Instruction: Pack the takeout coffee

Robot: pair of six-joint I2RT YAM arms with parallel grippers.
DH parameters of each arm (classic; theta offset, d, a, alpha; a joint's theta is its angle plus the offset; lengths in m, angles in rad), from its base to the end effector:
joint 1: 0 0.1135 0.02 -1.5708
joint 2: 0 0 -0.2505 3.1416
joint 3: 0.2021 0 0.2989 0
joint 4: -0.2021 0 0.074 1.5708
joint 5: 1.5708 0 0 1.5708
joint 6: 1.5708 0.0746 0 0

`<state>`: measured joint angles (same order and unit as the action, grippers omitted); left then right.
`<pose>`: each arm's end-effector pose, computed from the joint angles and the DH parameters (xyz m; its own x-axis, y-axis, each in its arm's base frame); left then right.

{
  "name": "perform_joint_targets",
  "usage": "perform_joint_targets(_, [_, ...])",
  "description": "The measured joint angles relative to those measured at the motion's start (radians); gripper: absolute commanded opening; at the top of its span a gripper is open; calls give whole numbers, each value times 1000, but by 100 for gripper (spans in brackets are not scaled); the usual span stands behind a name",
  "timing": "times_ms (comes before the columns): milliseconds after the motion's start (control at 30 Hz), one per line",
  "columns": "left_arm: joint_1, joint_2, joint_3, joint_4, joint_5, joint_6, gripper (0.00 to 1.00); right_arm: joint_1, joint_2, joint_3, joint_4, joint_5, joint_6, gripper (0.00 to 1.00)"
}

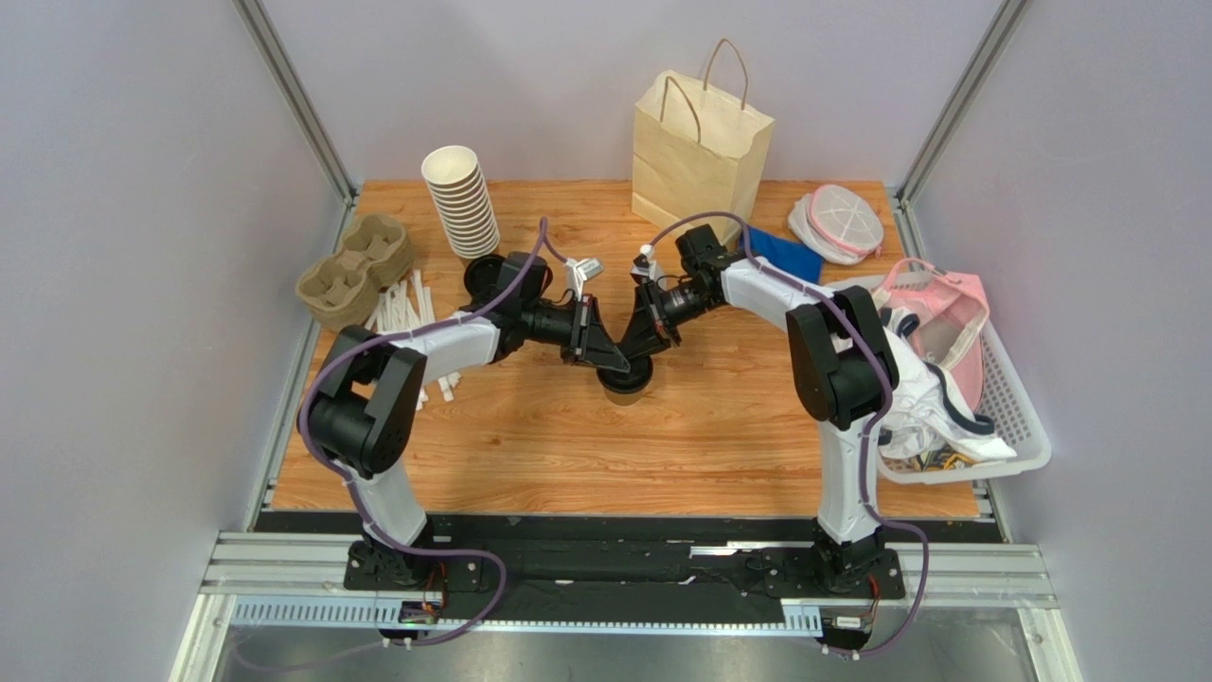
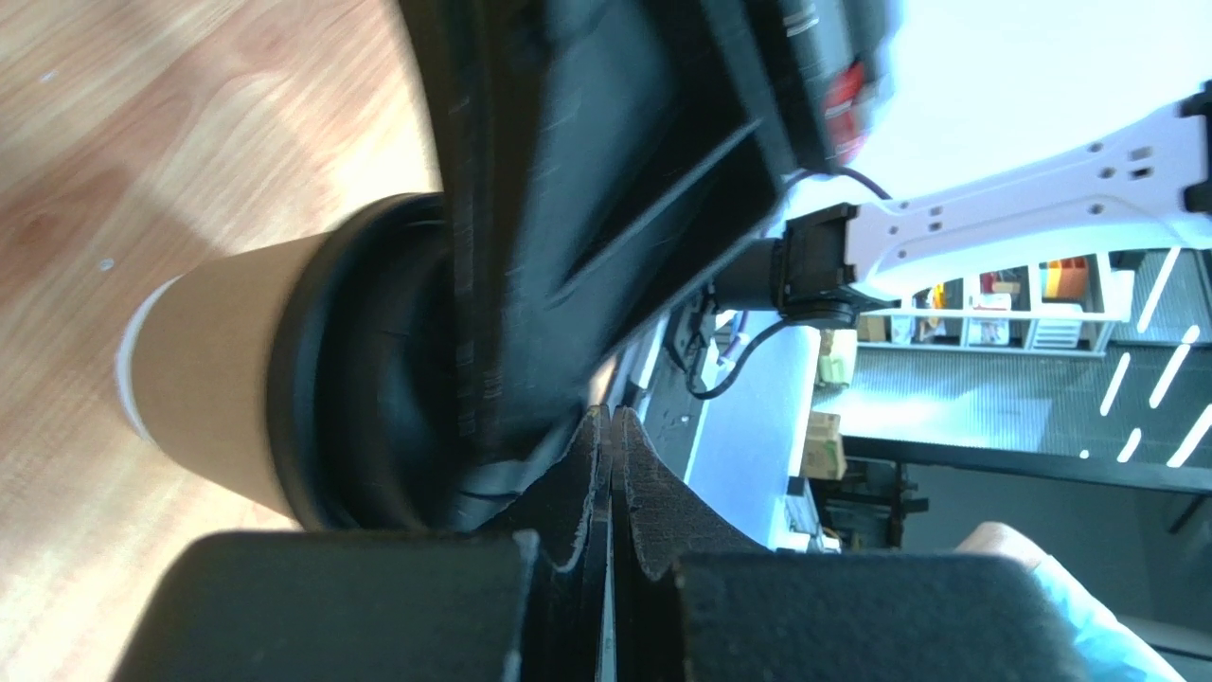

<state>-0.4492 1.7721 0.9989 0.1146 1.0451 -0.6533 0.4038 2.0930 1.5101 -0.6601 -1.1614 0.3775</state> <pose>0.3410 -0.2360 0.1292 -0.9448 0.1168 -0.3062 0.3273 0.2846 -0.9011 0.3923 0.2420 0.1213 -0.9671 -0.2536 0.0208 -0.0770 0.3695 0.9260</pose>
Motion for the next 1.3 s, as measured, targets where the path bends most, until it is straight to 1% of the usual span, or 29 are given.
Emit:
perform_joint_targets(267, [0,-156,3,-19,3,-16,0,14,-42,0,-16,50,-2,2])
perform_joint_targets(367, [8,-217,-27,-35,-4,-19,0,11,-45,0,-16,69,0,2])
perform_joint_targets(500, [41,-284,-87,-161,-55,13,1,-6,-49,-8,-23,81,-1,2])
perform_joint_targets(667, [74,-293,-145,-311,-148,75,1,-47,-99,-8,-42,85,-1,4])
perform_joint_targets(733, [77,-283,-154,-361,-174,92,1,-68,-138,-8,-42,90,-1,5])
perform_joint_targets(833, [77,-238,-147,-390,-195,107,1,-105,-208,-16,-42,114,-8,7])
perform_joint_targets(967, [77,-121,-69,-435,-215,127,1,-139,-246,-23,-60,166,-34,10])
perform_joint_targets(1167, [77,-15,76,-434,-248,143,2,-153,-245,-40,-111,286,-86,10])
perform_joint_targets(1300, [77,27,125,-392,-254,131,2,-153,-245,-40,-133,351,-127,10])
